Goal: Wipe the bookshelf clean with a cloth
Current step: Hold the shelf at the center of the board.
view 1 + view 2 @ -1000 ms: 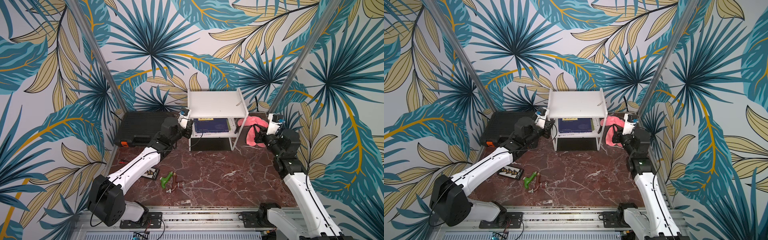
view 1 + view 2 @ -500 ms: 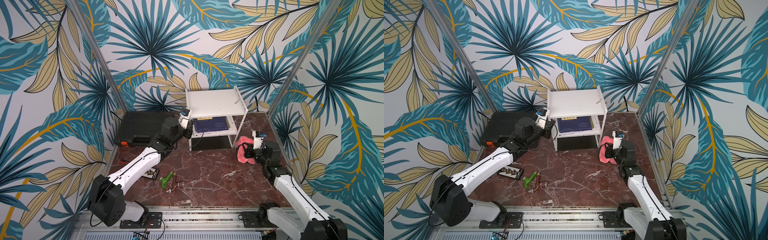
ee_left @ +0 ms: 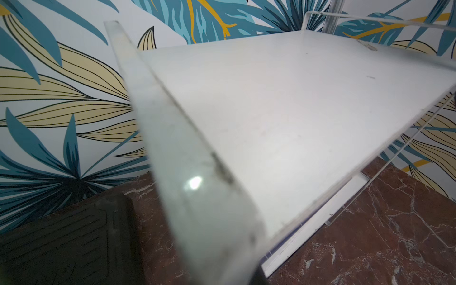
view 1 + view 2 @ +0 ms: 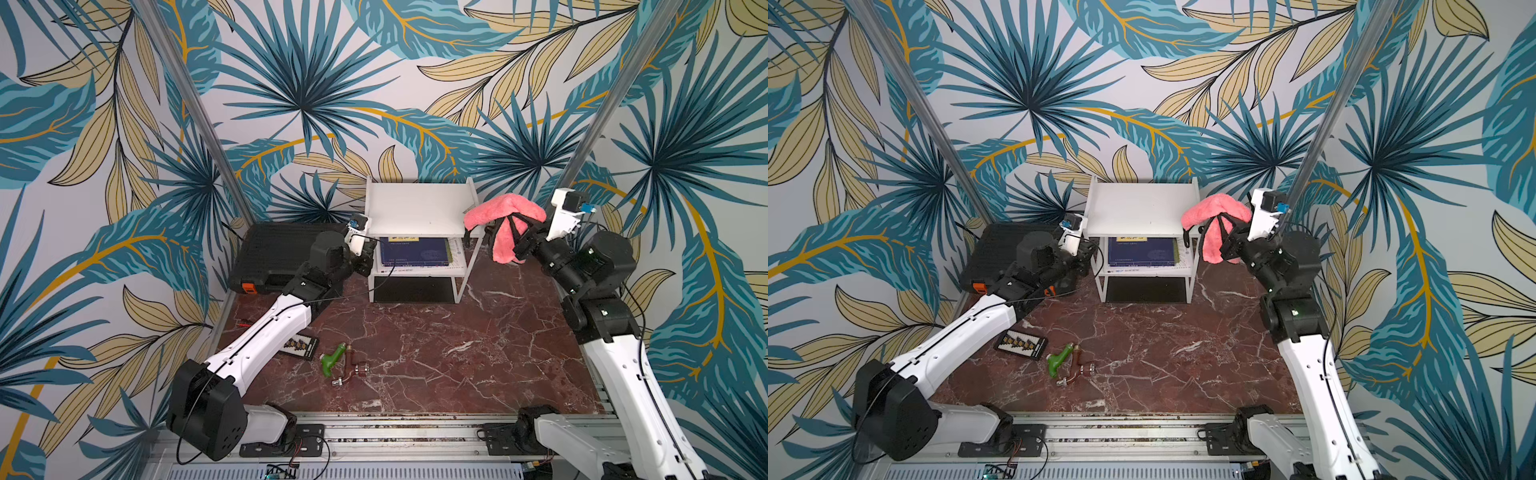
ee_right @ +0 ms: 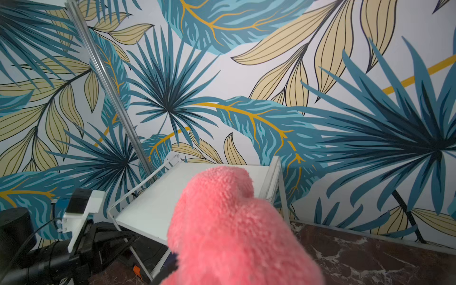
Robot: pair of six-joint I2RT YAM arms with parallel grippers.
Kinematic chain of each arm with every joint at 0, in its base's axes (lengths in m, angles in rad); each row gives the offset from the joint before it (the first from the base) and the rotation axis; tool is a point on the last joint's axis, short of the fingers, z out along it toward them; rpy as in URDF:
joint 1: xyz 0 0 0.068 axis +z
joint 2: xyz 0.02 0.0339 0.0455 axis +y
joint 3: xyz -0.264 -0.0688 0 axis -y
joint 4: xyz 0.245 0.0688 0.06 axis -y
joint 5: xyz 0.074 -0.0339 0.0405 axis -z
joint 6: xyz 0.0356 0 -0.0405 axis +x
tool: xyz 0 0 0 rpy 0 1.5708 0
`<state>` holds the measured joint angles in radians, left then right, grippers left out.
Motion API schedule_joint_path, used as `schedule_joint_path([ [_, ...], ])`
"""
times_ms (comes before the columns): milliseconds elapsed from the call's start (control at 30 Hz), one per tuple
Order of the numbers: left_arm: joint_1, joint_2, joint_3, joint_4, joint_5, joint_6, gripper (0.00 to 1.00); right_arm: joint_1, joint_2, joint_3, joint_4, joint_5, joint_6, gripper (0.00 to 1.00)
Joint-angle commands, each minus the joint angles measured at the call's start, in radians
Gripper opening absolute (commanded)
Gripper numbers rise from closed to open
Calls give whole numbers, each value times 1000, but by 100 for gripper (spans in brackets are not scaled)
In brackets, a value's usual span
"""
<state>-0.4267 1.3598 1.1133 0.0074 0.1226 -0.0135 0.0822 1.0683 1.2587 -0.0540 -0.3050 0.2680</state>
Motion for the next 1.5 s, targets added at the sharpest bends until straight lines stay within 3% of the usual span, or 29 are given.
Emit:
schedule_joint_path([
  [0,44,-33,-3,6,-58,-10,0,30,139,80,-102,72,-26,0],
  [100,43,-21,-12,13,-56,-27,0,58,310,236,-172,173,-101,0],
  [267,45,-13,-29,35,-28,-28,0,59,668,678,-457,325,-206,0],
  [333,45,-9,-25,28,-26,-26,0,59,712,785,-556,333,-225,0],
  [467,45,-3,-24,22,-30,-21,0,58,573,613,-454,309,-267,0],
  [600,47,-2,-24,15,-35,-19,0,57,354,359,-325,200,-261,0],
  [667,47,-2,-23,10,-36,-17,0,57,324,287,-278,118,-218,0],
  [800,48,9,-17,0,-26,-10,0,78,457,354,-285,93,-176,0],
  [1000,49,15,-8,-7,-12,-13,0,53,720,663,-233,376,-49,0],
  [1133,48,13,-10,-14,-6,-10,0,10,912,986,-333,298,-9,0],
  [1267,50,18,-6,-26,-3,-5,0,6,1138,1372,-584,243,-7,0],
  [1333,50,18,-10,-23,0,-12,0,5,1188,1455,-668,215,20,0],
  [1467,50,19,-14,-14,1,-21,0,5,1169,1458,-621,-122,32,0],
])
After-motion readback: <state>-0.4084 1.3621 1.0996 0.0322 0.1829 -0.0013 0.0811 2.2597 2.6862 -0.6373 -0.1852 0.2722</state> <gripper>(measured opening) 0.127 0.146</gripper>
